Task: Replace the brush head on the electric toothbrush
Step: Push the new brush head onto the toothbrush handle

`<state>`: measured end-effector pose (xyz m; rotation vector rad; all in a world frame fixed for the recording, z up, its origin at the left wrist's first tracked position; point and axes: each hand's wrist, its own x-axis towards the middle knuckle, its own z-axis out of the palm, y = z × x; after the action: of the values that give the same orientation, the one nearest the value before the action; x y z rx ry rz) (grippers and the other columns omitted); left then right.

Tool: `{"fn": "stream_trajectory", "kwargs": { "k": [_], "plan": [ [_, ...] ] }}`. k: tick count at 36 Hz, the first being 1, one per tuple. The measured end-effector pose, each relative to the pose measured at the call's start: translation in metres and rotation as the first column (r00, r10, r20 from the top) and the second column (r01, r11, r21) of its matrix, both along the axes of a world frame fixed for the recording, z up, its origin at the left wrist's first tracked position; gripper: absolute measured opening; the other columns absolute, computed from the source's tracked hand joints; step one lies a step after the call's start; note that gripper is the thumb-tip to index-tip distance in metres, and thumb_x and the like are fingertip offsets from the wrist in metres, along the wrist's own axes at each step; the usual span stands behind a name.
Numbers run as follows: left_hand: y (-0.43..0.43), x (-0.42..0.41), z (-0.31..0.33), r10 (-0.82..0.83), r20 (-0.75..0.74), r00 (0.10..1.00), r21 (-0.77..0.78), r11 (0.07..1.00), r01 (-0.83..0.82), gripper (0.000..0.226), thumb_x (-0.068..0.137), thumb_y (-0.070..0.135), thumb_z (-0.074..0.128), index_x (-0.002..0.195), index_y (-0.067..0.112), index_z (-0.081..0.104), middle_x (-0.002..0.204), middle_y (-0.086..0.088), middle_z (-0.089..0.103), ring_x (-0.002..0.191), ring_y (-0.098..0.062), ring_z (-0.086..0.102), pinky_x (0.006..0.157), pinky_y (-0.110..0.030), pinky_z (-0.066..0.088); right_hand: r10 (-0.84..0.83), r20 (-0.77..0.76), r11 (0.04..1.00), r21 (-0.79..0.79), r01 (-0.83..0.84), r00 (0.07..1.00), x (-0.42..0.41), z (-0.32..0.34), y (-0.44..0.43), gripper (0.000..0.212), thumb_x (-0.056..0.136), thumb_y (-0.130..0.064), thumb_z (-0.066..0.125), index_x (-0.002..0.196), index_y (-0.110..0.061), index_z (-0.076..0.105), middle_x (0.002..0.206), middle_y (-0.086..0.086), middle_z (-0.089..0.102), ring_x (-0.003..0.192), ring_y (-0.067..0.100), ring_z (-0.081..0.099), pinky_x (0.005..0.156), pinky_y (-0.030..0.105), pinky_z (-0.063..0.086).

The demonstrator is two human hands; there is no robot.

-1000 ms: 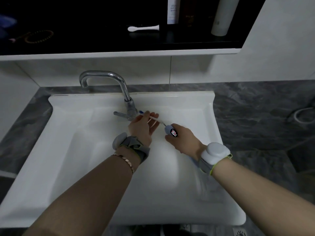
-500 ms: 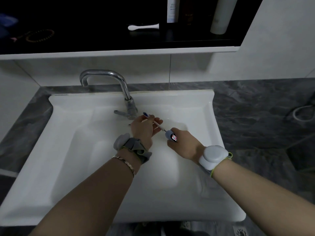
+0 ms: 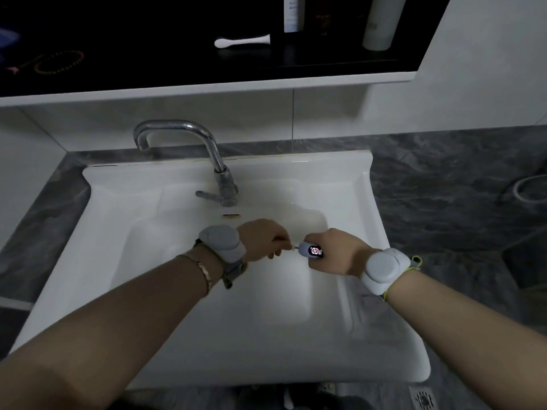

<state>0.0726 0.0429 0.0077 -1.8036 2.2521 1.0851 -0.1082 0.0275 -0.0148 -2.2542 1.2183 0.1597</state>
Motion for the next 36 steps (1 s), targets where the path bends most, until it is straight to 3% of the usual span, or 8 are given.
{"fn": "stream_trajectory", "kwargs": {
  "k": [6, 13, 17, 20, 23, 28, 32, 36],
  "plan": [
    [0.006, 0.000, -0.016, -0.029, -0.045, 0.999, 0.019, 0.999, 0.030, 0.033, 0.097, 0.024, 0.045, 0.096, -0.002, 0.066, 0.091, -0.016, 0.069, 0.063, -0.014, 0.047, 0.054, -0.017, 0.031, -0.005, -0.093, 1.000, -0.026, 0.003, 0.996, -0.011, -0.006, -0.003, 0.042, 0.081, -0.050, 0.059, 0.058, -0.024, 0.035, 0.065, -0.001, 0.049, 0.071, 0.023, 0.048, 0.064, 0.027, 0.036],
    [0.010, -0.002, -0.025, 0.069, -0.121, 0.990, 0.090, 0.994, -0.059, 0.033, 0.090, 0.027, 0.058, 0.062, 0.009, 0.063, 0.040, 0.009, 0.048, 0.034, -0.001, 0.042, 0.044, -0.006, 0.033, 0.116, -0.117, 0.985, -0.112, -0.129, 0.986, -0.017, -0.013, 0.004, 0.045, 0.085, -0.055, 0.050, 0.059, -0.025, 0.028, 0.058, -0.006, 0.040, 0.071, 0.027, 0.051, 0.064, 0.028, 0.036],
    [0.015, -0.003, -0.022, 0.016, -0.093, 0.996, -0.042, 0.999, -0.020, 0.031, 0.090, 0.023, 0.056, 0.077, 0.000, 0.072, 0.057, 0.000, 0.064, 0.046, -0.002, 0.050, 0.050, -0.009, 0.033, 0.123, -0.069, 0.987, -0.095, -0.130, 0.990, -0.016, -0.011, 0.003, 0.041, 0.085, -0.054, 0.050, 0.067, -0.018, 0.041, 0.055, -0.007, 0.038, 0.067, 0.026, 0.047, 0.062, 0.027, 0.034],
    [0.021, -0.003, -0.021, -0.045, -0.056, 0.997, -0.259, 0.965, 0.029, 0.034, 0.092, 0.024, 0.047, 0.091, 0.000, 0.072, 0.083, -0.015, 0.072, 0.073, -0.025, 0.060, 0.062, -0.023, 0.030, 0.093, -0.039, 0.994, -0.050, -0.095, 0.995, -0.014, -0.009, 0.003, 0.043, 0.086, -0.051, 0.051, 0.060, -0.020, 0.035, 0.055, -0.006, 0.040, 0.066, 0.026, 0.046, 0.056, 0.028, 0.032],
    [0.024, -0.002, -0.025, -0.096, -0.035, 0.995, -0.393, 0.916, 0.075, 0.041, 0.085, 0.026, 0.041, 0.086, 0.000, 0.072, 0.078, -0.018, 0.070, 0.072, -0.031, 0.060, 0.063, -0.023, 0.028, 0.055, -0.008, 0.998, -0.024, -0.055, 0.998, -0.015, -0.011, 0.003, 0.046, 0.084, -0.052, 0.053, 0.056, -0.022, 0.032, 0.055, -0.006, 0.041, 0.065, 0.025, 0.046, 0.051, 0.025, 0.030],
    [0.020, -0.008, -0.022, 0.096, -0.199, 0.975, -0.044, 0.993, -0.106, 0.029, 0.088, 0.014, 0.058, 0.076, -0.009, 0.069, 0.050, -0.011, 0.060, 0.042, -0.003, 0.045, 0.050, -0.018, 0.031, 0.135, -0.045, 0.985, -0.100, -0.139, 0.990, -0.016, -0.013, 0.005, 0.048, 0.085, -0.053, 0.051, 0.056, -0.025, 0.027, 0.054, -0.007, 0.035, 0.067, 0.025, 0.044, 0.062, 0.027, 0.033],
    [0.018, -0.003, -0.026, 0.408, -0.311, 0.858, 0.341, 0.891, -0.300, 0.019, 0.085, 0.007, 0.063, 0.089, -0.009, 0.072, 0.030, 0.009, 0.050, 0.028, -0.001, 0.037, 0.036, -0.012, 0.031, 0.210, -0.082, 0.961, -0.167, -0.221, 0.974, -0.013, -0.009, 0.004, 0.048, 0.084, -0.055, 0.049, 0.057, -0.022, 0.027, 0.054, -0.007, 0.034, 0.063, 0.026, 0.044, 0.061, 0.029, 0.035],
    [0.030, -0.009, -0.036, 0.309, -0.275, 0.911, 0.146, 0.949, -0.278, 0.023, 0.086, 0.011, 0.061, 0.079, -0.008, 0.072, 0.038, 0.006, 0.052, 0.037, -0.007, 0.040, 0.045, -0.012, 0.033, 0.205, -0.118, 0.969, -0.113, -0.218, 0.972, -0.011, -0.010, 0.003, 0.047, 0.083, -0.056, 0.049, 0.056, -0.022, 0.031, 0.057, -0.005, 0.038, 0.066, 0.027, 0.046, 0.064, 0.030, 0.040]
  ]
}}
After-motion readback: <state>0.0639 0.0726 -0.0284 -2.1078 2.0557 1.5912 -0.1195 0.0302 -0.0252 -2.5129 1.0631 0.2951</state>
